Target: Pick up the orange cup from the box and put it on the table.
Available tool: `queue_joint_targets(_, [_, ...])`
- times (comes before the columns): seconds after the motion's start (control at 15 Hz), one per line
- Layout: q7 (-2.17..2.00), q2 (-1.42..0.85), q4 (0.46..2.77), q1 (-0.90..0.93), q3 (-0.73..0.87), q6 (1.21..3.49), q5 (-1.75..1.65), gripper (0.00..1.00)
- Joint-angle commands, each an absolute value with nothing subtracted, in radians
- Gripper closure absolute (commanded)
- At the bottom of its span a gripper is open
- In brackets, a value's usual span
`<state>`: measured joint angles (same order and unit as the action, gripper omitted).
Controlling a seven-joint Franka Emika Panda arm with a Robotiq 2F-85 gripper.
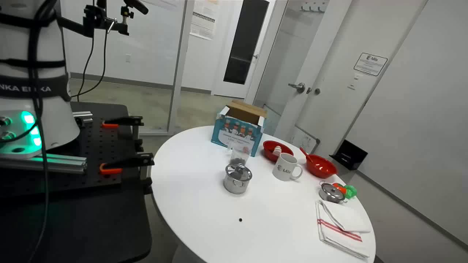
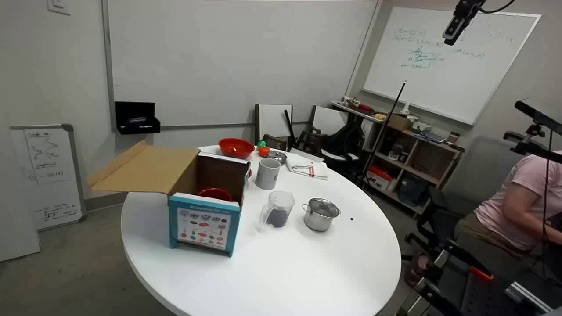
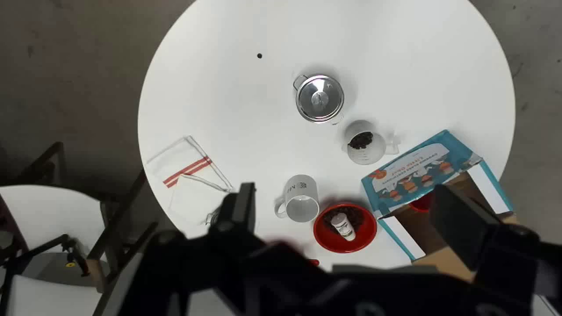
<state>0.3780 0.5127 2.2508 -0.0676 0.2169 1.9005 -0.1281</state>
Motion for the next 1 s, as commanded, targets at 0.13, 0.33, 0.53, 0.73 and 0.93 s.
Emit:
queue_joint_targets(0.13, [0.38, 0.511, 2.249, -0.073, 0.212, 1.899, -0.125, 0.0])
queue_joint_targets(0.33, [0.38, 0.511, 2.249, -0.073, 0.212, 1.899, -0.125, 0.0])
queue_joint_targets(0.53, [0.38, 0.511, 2.249, -0.073, 0.212, 1.899, -0.125, 0.0])
queue_joint_targets(0.73, [0.406, 0.447, 2.218, -0.07, 0.233, 1.936, -0.125, 0.0])
queue_joint_targets(0.93, [0.383, 0.4, 2.187, -0.061, 0.218, 1.984, -0.111, 0.0])
